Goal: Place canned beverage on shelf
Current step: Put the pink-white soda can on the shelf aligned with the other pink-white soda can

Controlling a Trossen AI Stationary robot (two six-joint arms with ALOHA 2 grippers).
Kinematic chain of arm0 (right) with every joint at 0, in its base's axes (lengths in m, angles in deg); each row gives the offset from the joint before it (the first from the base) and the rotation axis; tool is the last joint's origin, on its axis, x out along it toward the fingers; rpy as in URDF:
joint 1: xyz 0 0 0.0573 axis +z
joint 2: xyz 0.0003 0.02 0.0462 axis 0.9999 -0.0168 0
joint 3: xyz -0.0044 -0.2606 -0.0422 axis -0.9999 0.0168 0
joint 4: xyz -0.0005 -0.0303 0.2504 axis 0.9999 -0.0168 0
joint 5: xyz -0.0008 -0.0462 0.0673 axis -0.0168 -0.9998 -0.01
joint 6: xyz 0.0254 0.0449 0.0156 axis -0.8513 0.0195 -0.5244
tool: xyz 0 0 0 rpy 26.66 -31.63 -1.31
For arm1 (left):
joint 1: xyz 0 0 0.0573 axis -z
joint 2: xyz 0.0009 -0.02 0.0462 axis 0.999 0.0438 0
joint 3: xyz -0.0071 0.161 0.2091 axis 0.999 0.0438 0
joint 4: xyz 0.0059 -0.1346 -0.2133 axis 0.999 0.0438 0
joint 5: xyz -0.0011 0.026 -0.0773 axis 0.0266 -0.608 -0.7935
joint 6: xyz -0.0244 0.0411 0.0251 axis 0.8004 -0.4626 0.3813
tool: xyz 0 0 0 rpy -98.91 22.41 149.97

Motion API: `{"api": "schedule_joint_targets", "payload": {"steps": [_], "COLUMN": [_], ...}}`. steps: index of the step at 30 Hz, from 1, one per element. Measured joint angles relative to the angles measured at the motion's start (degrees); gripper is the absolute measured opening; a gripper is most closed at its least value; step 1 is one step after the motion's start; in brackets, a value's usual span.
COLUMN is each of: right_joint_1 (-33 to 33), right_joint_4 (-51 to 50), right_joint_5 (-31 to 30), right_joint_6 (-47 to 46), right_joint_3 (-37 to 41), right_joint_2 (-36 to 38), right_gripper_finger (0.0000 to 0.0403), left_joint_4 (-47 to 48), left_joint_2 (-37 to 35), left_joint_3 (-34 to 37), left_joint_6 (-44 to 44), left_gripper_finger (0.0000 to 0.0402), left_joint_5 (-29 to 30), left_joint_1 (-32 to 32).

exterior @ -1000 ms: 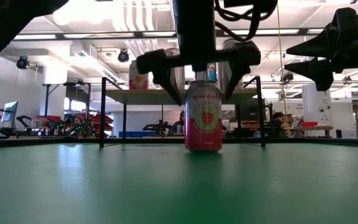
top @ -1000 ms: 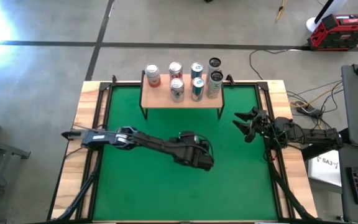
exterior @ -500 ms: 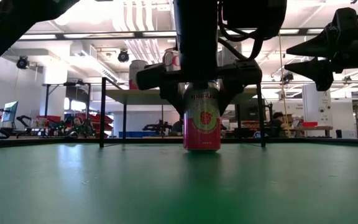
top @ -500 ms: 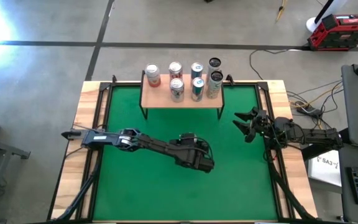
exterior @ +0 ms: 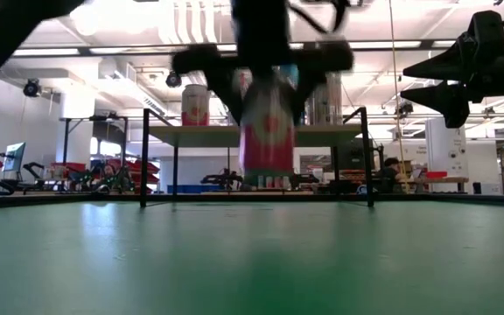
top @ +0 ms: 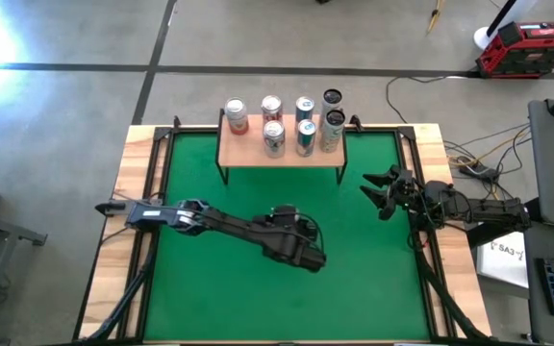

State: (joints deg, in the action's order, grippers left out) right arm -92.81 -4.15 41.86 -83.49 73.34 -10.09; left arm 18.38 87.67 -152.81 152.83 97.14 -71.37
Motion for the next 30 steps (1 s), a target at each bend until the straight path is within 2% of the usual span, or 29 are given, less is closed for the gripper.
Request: {"api": "schedule_joint_targets", "payload": {"steps": [6,12,21,26,30], "right_joint_1": [0.00,-0.01,0.00,-0.01,0.00], "right_joint_4": [0.02,0.02,0.00,0.03,0.05], "right_joint_5": [-0.02,0.00,0.00,-0.01,-0.02], "right_joint_6": [-0.01,-0.01,0.00,0.00,-0.01], "right_joint_3": [0.00,0.00,0.00,0.00,0.00], "right_joint_2": [-0.01,-0.01,-0.01,-0.01,-0.01], "right_gripper_finger": [0.0238,0.0238,0.0238,0.0238,0.0238], "left_joint_4": [0.64,0.68,0.70,0.62,-1.52], "left_joint_2": [-5.79,-12.07,-27.14,-35.10,-38.29], "left_joint_3": [0.36,2.36,20.20,28.19,32.68], "left_joint_6": [-0.34,-8.34,-8.59,-8.50,-9.18], "left_gripper_finger": [0.0276,0.0276,0.0276,0.0321,0.0330], "left_joint_5": [0.09,1.21,3.58,7.48,9.05], "left_joint_1": [0.59,-0.57,-5.56,-8.86,-11.97]}}
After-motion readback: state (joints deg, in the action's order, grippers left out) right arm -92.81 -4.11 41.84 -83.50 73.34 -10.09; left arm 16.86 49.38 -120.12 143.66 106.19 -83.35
